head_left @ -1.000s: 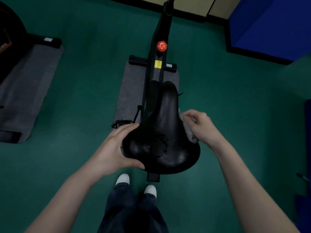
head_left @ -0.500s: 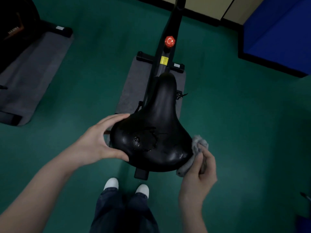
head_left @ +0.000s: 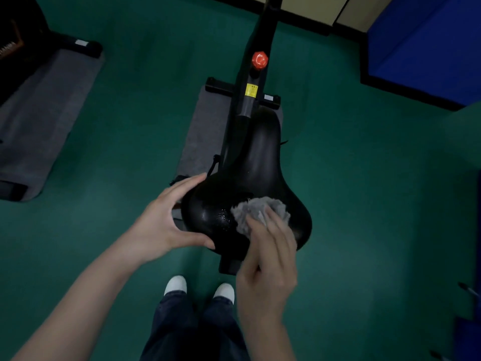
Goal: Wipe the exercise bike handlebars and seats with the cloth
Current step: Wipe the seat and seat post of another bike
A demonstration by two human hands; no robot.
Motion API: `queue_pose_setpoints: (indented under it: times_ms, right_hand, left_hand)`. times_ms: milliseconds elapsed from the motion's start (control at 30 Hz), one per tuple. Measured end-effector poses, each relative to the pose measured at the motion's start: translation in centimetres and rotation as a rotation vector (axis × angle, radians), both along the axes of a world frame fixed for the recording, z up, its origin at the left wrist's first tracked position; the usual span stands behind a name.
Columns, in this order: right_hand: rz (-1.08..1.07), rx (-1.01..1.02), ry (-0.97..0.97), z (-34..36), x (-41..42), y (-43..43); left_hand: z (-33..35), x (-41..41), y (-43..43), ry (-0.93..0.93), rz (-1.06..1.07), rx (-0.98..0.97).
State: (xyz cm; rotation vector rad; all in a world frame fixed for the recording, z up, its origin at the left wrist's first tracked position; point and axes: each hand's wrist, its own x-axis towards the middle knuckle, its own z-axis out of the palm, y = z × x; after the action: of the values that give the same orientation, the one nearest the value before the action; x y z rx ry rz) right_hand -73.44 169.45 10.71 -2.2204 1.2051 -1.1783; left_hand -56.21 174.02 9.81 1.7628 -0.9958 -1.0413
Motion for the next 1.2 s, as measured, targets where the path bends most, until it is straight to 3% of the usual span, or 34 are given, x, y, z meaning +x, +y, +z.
queue_pose_setpoints:
  times_ms: [233, 367, 467, 600, 667, 833, 933, 1100, 1200]
  right_hand:
    - [-0.024, 0.149, 0.142, 2.8, 2.4, -4.5]
    - [0.297, -0.005, 0.343, 2.1, 1.1, -1.6]
    - [0.311, 0.009, 0.265, 2.3, -2.0, -3.2]
    - [-0.075, 0.253, 0.079, 3.2, -0.4, -5.8]
    - [-0.136, 0.29, 0.076, 3.5, 2.6, -6.3]
    - [0.309, 0.078, 0.354, 3.4, 4.5, -3.4]
    - [0.49, 0.055, 0.301, 3.4, 0.9, -3.3]
    - [0.253, 0.158, 0.142, 3.3, 1.0, -4.7]
    - [0.317, 0.142, 0.138, 3.0, 4.1, -2.8]
  left_hand:
    - [0.0, 0.0, 0.3, -0.019, -0.021, -0.002]
    - [-0.2, 0.4, 0.3, -0.037, -0.06, -0.005]
    - [-0.3, 0.6, 0.3, -0.022, -0.072, 0.002]
    - [-0.4, 0.7, 0.4, -0.001, -0.073, 0.015]
    - [-0.5, 0.6, 0.4, 0.005, -0.065, 0.009]
    - [-0.7, 0.3, 0.5, 0.011, -0.019, -0.017]
    - [-0.8, 0.2, 0.7, 0.033, -0.021, -0.011]
    - [-1.1, 0.5, 0.8, 0.047, -0.046, -0.003]
    - [-1.4, 0.5, 0.8, 0.064, -0.039, -0.021]
